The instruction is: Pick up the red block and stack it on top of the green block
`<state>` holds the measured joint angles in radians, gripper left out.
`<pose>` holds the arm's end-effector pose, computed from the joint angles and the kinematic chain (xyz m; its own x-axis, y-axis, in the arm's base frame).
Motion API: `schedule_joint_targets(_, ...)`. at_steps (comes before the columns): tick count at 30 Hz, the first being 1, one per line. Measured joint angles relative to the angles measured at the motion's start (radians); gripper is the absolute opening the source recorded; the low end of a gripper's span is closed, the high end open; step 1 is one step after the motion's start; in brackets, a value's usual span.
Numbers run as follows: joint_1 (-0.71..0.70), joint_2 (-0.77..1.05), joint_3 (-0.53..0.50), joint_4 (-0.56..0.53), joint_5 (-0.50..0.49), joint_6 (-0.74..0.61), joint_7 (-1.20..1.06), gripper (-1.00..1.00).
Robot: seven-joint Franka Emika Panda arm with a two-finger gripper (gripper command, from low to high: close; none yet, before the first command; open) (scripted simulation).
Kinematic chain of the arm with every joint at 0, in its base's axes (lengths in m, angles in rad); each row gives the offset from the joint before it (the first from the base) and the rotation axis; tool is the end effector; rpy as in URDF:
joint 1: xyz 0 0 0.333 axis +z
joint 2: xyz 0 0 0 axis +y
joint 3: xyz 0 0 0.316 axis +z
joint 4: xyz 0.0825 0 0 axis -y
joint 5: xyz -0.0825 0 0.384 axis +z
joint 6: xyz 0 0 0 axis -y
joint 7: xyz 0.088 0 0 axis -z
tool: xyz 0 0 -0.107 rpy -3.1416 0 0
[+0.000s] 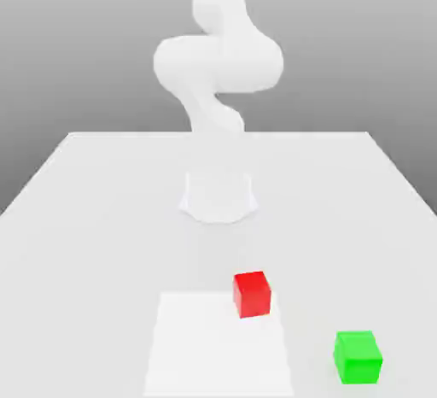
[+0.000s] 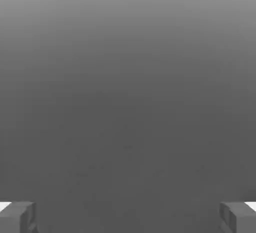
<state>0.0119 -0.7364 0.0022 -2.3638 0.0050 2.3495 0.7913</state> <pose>0.3737 0.0056 0.6610 0.5369 -0.7058 0.4621 -0.5244 -0.7083 -0.4726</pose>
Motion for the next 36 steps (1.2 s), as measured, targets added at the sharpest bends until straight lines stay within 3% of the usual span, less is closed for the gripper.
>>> schedule_joint_targets(17, 0.086, 0.596, 0.054, -0.521, 0.017, 0.450, -0.054, 0.00)
schedule_joint_targets(24, 0.116, 0.904, 0.021, -0.520, -0.043, 0.702, -0.014, 0.00)
schedule_joint_targets(25, 0.121, 0.923, 0.015, -0.518, -0.046, 0.718, -0.012, -1.00)
schedule_joint_targets(31, 0.122, 0.932, 0.013, -0.516, -0.051, 0.726, -0.007, -1.00)
schedule_joint_targets(36, 0.110, 0.795, 0.033, -0.536, -0.019, 0.609, -0.031, -1.00)
